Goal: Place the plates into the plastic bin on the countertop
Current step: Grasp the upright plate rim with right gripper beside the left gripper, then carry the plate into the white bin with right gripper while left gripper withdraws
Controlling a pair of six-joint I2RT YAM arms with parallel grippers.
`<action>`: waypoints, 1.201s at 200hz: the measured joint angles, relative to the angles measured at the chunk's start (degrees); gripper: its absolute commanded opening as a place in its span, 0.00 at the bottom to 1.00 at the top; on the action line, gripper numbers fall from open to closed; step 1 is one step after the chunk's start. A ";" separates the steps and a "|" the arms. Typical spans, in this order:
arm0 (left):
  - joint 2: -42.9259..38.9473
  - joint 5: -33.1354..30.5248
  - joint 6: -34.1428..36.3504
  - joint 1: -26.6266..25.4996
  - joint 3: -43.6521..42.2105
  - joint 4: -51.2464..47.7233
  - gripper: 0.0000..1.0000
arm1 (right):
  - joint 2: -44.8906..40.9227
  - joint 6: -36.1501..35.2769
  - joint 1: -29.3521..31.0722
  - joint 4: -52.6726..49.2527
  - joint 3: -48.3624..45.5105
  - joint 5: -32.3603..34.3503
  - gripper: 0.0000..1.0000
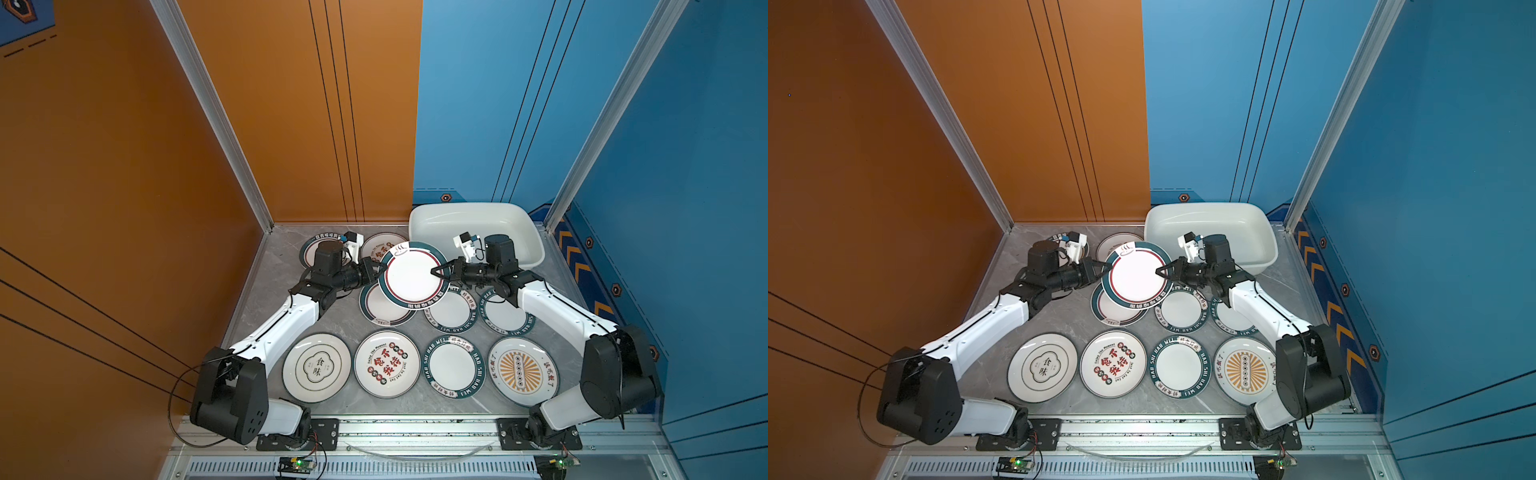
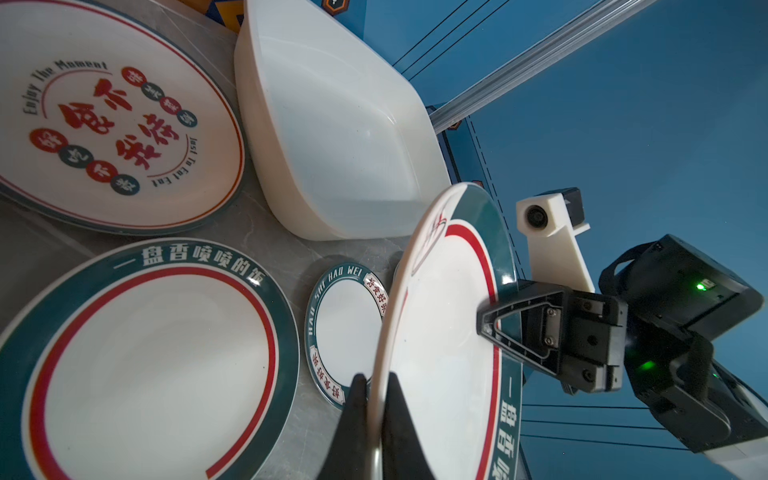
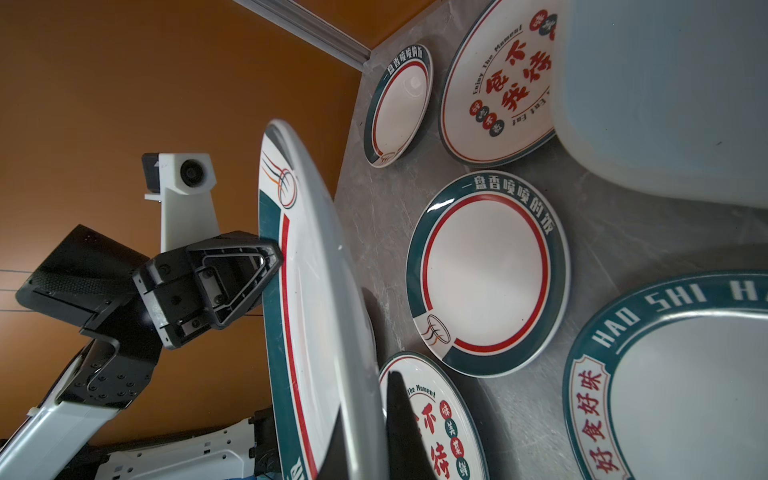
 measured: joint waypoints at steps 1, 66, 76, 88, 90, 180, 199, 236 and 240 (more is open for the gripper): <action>0.07 0.02 0.02 0.00 0.00 0.00 0.00 | 0.02 0.07 -0.02 0.02 0.00 -0.04 0.00; 0.15 -2.27 2.29 -1.42 0.02 -1.99 0.98 | 0.07 -1.27 -1.27 -1.40 -0.20 0.35 0.00; -0.90 -3.08 2.40 -1.46 -0.72 -2.12 0.98 | 0.07 -1.27 -2.78 -1.77 -0.17 0.61 0.00; -2.89 -4.42 3.30 -1.46 -2.12 -2.21 0.98 | 0.07 -1.27 -5.03 -2.64 0.00 1.66 0.00; -3.26 -4.70 3.48 -1.46 -2.40 -2.27 0.98 | 0.07 -1.27 -5.31 -2.73 0.09 1.75 0.00; -9.66 -10.23 4.42 3.61 -10.97 -2.60 0.98 | 16.81 -2.12 -13.22 -10.82 23.93 11.58 0.00; -9.68 -11.10 4.90 4.68 -11.02 -4.39 0.98 | 22.32 -2.14 -13.79 -13.11 29.38 13.03 0.00; -10.93 -11.10 6.58 7.96 -13.33 -5.55 0.98 | 29.70 -2.51 -13.94 -18.29 36.85 16.48 0.00; -11.13 -11.08 6.67 8.37 -13.75 -5.60 0.98 | 30.32 -2.56 -13.94 -18.71 37.42 16.87 0.00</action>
